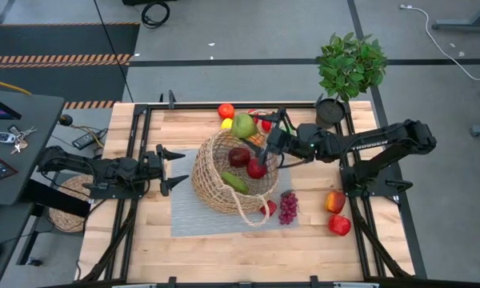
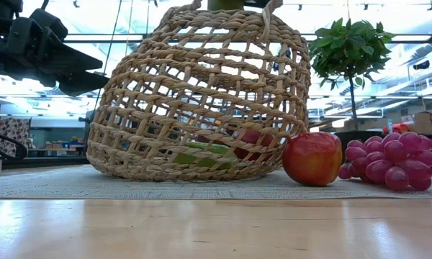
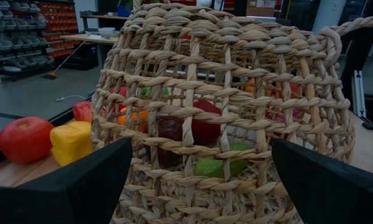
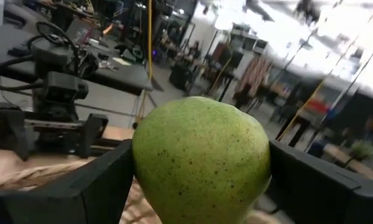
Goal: Build produce basket
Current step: Put the green pear into the mesh basket, then put the green apple into the mesh basket
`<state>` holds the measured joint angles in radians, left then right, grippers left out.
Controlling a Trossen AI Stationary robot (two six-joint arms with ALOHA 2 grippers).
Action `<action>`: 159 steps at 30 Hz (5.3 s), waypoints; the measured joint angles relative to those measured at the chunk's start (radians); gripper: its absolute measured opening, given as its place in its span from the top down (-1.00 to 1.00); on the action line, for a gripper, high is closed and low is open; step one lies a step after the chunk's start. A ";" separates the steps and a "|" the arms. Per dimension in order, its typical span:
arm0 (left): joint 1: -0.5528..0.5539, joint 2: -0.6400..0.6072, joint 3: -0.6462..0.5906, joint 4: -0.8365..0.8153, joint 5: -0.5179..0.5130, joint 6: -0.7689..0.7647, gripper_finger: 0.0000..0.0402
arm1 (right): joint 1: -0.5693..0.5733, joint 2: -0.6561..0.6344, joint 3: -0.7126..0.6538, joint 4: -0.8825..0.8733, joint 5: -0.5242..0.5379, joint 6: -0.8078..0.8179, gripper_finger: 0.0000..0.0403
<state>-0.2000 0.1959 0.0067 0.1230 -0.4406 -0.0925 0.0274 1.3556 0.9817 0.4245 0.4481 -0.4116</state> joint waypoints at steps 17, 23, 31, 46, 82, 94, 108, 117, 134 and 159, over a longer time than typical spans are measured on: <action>0.000 0.000 0.000 0.000 0.000 0.000 -0.96 | -0.010 0.000 0.000 -0.139 -0.141 0.543 -0.76; 0.000 0.000 0.000 0.000 0.000 0.000 -0.96 | -0.011 0.000 0.000 -0.140 -0.202 0.716 -0.76; 0.000 0.000 0.000 0.000 0.000 0.000 -0.96 | -0.011 0.000 0.000 -0.087 -0.273 0.892 -0.76; 0.000 0.000 0.000 0.000 0.000 0.000 -0.96 | -0.010 0.000 0.000 0.076 -0.391 0.993 -0.76; 0.000 0.000 0.000 0.000 0.000 0.000 -0.96 | 0.026 -0.047 0.001 -0.315 -0.401 0.493 -0.76; 0.000 0.000 0.000 -0.001 0.000 0.000 -0.96 | 0.031 0.107 0.002 -0.350 -0.232 0.494 -0.76; 0.000 0.000 0.000 -0.002 0.000 0.000 -0.96 | -0.017 0.114 0.001 -0.538 -0.043 0.426 -0.78; 0.000 0.000 0.000 -0.001 0.000 0.000 -0.96 | -0.017 0.114 0.001 -0.593 0.005 0.421 -0.97; 0.000 0.000 0.000 -0.003 0.000 0.000 -0.96 | 0.077 -0.066 0.293 -0.873 0.032 0.411 -0.95; 0.000 0.000 0.000 -0.002 0.000 0.000 -0.96 | -0.235 -0.362 -0.301 -0.840 0.051 0.648 -0.86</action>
<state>-0.2000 0.1955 0.0071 0.1207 -0.4404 -0.0925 -0.2076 0.9938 0.6802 -0.4159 0.4989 0.2368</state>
